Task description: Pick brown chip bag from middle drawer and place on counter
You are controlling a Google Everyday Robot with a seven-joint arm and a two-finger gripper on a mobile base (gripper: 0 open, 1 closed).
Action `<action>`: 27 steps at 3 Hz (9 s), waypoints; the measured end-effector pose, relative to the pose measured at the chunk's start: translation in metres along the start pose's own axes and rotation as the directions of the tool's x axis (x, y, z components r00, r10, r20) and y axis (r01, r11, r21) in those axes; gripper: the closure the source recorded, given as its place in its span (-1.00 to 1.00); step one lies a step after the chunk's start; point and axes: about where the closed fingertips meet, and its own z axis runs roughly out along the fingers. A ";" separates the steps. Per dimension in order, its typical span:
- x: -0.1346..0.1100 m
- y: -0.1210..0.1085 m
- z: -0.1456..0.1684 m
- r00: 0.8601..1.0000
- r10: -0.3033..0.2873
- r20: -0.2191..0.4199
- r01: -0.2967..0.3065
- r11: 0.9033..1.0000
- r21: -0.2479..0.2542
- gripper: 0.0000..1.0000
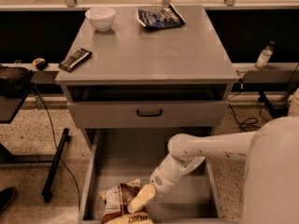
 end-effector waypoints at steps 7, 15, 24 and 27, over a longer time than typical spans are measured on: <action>-0.002 0.068 -0.190 0.739 -0.316 0.594 0.309 0.944 0.118 1.00; 0.013 0.248 -0.611 -0.415 -0.836 0.360 0.596 0.050 0.801 1.00; -0.201 0.093 -0.460 -0.016 -0.954 0.298 0.496 0.251 0.831 -0.77; -0.128 0.126 -0.515 0.069 -0.969 0.239 0.469 0.243 0.849 -1.00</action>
Offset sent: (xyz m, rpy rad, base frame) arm -0.0780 0.0018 -0.0204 -0.1771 0.2489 -0.0500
